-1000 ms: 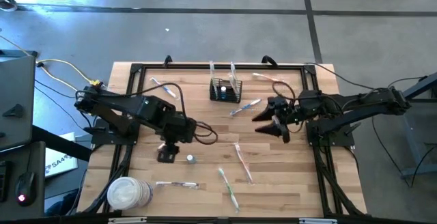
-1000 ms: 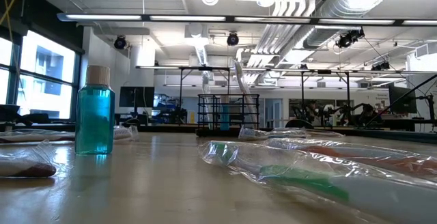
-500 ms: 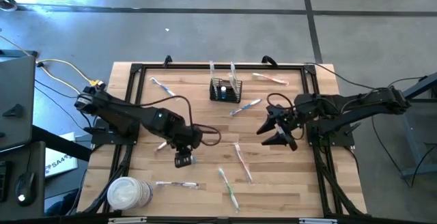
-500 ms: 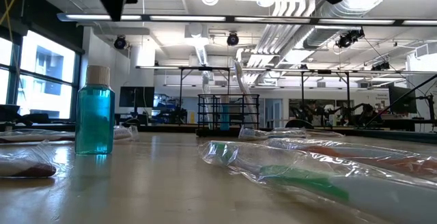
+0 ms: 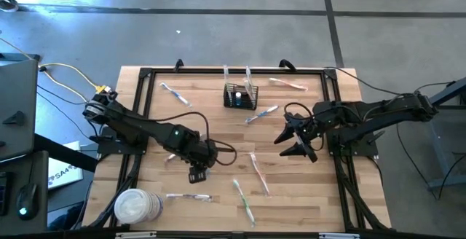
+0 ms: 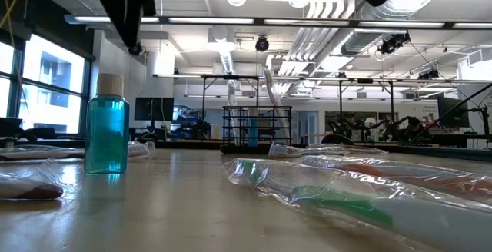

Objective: Pick & Place toothbrushing station
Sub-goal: Put the blue mouthwash into the mesh organizer

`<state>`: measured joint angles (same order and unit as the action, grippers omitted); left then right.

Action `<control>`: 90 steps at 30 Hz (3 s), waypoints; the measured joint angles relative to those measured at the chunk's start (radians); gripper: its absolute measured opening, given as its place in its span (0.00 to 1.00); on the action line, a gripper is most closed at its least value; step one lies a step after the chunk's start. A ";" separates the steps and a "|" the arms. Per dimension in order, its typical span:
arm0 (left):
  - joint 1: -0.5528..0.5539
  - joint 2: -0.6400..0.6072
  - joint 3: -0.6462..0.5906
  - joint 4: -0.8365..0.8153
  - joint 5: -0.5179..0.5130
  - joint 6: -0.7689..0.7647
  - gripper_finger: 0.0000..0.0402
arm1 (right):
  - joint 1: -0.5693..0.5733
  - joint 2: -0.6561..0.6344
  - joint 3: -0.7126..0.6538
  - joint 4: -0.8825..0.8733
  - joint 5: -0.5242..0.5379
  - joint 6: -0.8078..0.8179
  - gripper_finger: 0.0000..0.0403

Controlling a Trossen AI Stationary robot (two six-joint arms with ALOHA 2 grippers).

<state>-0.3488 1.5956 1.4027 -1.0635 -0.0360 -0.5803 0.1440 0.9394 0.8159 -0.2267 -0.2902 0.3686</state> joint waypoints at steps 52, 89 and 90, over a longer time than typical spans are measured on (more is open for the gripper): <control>-0.044 0.213 0.002 0.023 -0.024 -0.075 0.53 | 0.001 0.000 0.000 -0.036 0.000 0.019 0.59; 0.174 0.211 0.589 -0.357 -0.012 -0.110 0.23 | 0.011 -0.017 0.000 -0.057 -0.026 0.109 0.59; 0.195 0.211 0.623 -0.356 -0.015 -0.132 0.23 | 0.018 -0.025 0.000 -0.063 -0.017 0.120 0.59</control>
<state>-0.1534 1.8065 2.0254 -1.4194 -0.0512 -0.7121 0.1622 0.9143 0.8158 -0.2893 -0.3071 0.4891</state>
